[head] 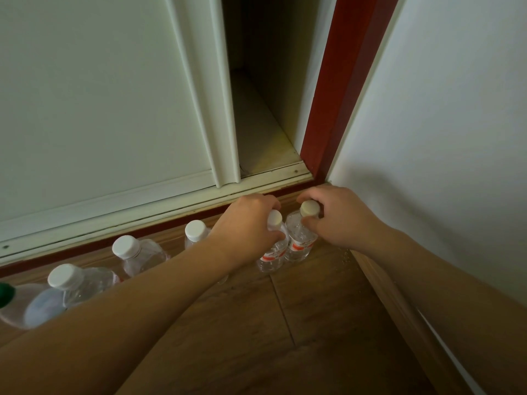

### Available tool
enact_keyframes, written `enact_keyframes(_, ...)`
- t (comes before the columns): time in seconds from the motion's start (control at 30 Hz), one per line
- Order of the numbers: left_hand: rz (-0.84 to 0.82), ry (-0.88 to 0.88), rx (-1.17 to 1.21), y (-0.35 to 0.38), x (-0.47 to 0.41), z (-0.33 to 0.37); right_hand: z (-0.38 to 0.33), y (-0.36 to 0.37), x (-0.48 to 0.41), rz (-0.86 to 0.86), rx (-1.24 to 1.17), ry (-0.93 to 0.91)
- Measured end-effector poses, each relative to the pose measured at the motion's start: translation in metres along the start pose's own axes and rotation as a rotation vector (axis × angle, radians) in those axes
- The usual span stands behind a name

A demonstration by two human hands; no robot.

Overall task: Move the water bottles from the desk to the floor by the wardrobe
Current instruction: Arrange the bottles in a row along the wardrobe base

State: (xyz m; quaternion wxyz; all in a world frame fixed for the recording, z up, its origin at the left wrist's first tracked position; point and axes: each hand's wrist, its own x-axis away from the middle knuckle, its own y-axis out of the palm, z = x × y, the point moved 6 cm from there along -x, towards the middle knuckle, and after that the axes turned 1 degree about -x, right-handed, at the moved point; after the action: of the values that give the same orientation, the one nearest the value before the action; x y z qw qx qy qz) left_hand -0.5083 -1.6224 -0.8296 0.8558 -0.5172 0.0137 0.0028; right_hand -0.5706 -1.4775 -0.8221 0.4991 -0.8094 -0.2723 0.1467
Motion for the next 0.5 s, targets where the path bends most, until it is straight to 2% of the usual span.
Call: enact_keyframes(0.5,0.004,-0.019,-0.021,-0.0094,0.0049,-0.0005,-0.0049,-0.0058,0.0011,-0.009,0.004,0.001)
